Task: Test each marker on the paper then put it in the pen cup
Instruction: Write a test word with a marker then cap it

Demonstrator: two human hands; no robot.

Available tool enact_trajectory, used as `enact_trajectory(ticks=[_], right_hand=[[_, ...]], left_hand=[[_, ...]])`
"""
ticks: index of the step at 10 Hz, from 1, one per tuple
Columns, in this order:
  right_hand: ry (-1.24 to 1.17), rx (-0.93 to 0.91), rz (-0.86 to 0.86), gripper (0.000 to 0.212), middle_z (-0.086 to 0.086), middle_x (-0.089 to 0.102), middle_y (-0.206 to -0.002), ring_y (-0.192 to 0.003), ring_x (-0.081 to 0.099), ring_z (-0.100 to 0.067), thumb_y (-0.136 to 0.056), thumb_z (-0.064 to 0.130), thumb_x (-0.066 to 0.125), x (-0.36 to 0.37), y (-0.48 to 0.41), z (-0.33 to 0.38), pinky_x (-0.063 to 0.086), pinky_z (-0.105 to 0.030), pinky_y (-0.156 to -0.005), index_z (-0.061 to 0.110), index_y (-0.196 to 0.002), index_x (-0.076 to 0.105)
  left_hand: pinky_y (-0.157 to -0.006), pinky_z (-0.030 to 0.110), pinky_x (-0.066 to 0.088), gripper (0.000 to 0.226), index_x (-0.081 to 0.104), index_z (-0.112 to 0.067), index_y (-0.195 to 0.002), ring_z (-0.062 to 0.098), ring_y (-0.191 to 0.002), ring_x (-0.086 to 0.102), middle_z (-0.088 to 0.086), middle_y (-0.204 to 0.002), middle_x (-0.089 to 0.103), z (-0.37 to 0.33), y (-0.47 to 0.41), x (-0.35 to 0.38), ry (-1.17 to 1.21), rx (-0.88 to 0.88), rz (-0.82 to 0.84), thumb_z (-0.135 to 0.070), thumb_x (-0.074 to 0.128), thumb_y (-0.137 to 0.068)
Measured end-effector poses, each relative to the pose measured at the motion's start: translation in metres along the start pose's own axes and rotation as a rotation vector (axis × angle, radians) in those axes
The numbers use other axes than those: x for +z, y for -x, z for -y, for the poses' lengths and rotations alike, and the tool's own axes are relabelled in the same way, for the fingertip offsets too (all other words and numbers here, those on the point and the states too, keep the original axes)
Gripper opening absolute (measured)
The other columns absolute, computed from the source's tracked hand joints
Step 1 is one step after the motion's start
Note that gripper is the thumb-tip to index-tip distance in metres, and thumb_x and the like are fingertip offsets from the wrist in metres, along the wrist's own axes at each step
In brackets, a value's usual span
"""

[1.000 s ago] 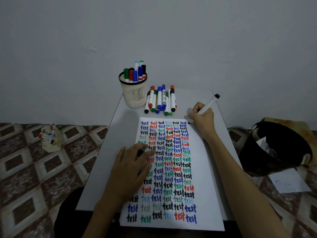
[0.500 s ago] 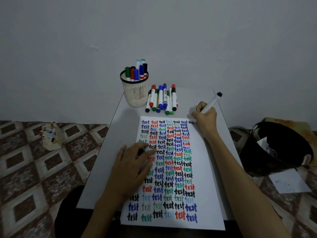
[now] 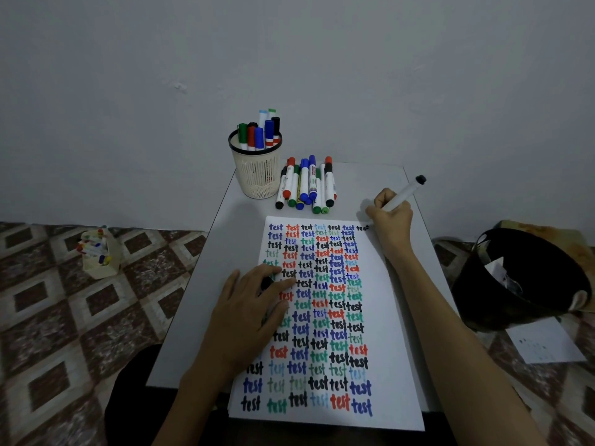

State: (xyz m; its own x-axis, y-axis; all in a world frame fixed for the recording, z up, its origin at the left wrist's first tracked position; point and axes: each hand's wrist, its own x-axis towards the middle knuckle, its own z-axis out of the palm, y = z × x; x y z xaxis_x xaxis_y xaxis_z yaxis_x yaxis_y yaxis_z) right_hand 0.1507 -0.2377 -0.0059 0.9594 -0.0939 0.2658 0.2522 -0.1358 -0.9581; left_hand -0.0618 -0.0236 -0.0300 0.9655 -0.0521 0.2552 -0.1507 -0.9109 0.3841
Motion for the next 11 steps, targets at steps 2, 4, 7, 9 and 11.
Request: enact_trajectory(ticks=[2, 4, 7, 9, 11], right_hand=[[0.016, -0.004, 0.039, 0.038, 0.002, 0.040, -0.058, -0.048, 0.039, -0.002, -0.079, -0.012, 0.055, 0.001, -0.002, -0.001, 0.041, -0.018, -0.050, 0.016, -0.060, 0.038], [-0.337, 0.103, -0.159, 0.038, -0.003, 0.048, -0.057, -0.045, 0.047, -0.008, -0.081, -0.001, 0.069, -0.008, -0.003, 0.004, 0.040, -0.020, -0.043, 0.018, -0.063, 0.042], [-0.601, 0.214, -0.023, 0.010, -0.004, 0.069, -0.076, -0.071, 0.066, -0.016, -0.084, 0.004, 0.067, -0.021, 0.014, 0.014, 0.054, -0.024, -0.064, 0.011, -0.079, 0.062], [-0.605, 0.227, 0.196, 0.017, -0.015, 0.071, -0.086, -0.079, 0.069, -0.028, -0.090, -0.004, 0.045, -0.022, 0.060, 0.054, 0.059, -0.031, -0.062, 0.001, -0.089, 0.062], [-0.487, 0.189, 0.431, 0.012, -0.020, 0.066, -0.069, -0.055, 0.065, -0.026, -0.073, -0.006, 0.065, -0.028, 0.117, 0.075, 0.057, -0.029, -0.052, -0.001, -0.080, 0.056]], left_hand=[[-0.117, 0.042, 0.011, 0.045, 0.049, -0.037, -0.131, 0.005, -0.131, 0.034, -0.013, -0.138, 0.039, 0.000, 0.000, 0.000, 0.002, 0.003, 0.001, -0.049, 0.025, -0.096], [-0.117, 0.044, 0.012, 0.044, 0.043, -0.038, -0.136, 0.007, -0.132, 0.034, -0.013, -0.139, 0.039, 0.000, 0.000, 0.000, 0.013, 0.012, -0.004, -0.046, 0.026, -0.096], [-0.106, 0.054, 0.034, 0.043, 0.044, -0.023, -0.135, 0.010, -0.113, 0.052, -0.001, -0.123, 0.060, 0.003, -0.001, -0.001, 0.234, 0.011, -0.173, -0.021, 0.030, -0.095], [-0.092, 0.048, 0.048, 0.025, 0.062, -0.015, -0.115, 0.001, -0.100, 0.055, -0.010, -0.108, 0.062, -0.001, 0.000, -0.011, 0.372, 0.008, -0.294, -0.013, 0.052, -0.092], [-0.089, 0.032, 0.053, 0.024, 0.066, -0.014, -0.111, 0.010, -0.104, 0.064, -0.009, -0.107, 0.069, -0.015, 0.010, -0.031, 0.795, -0.098, -0.243, -0.010, 0.062, -0.087]])
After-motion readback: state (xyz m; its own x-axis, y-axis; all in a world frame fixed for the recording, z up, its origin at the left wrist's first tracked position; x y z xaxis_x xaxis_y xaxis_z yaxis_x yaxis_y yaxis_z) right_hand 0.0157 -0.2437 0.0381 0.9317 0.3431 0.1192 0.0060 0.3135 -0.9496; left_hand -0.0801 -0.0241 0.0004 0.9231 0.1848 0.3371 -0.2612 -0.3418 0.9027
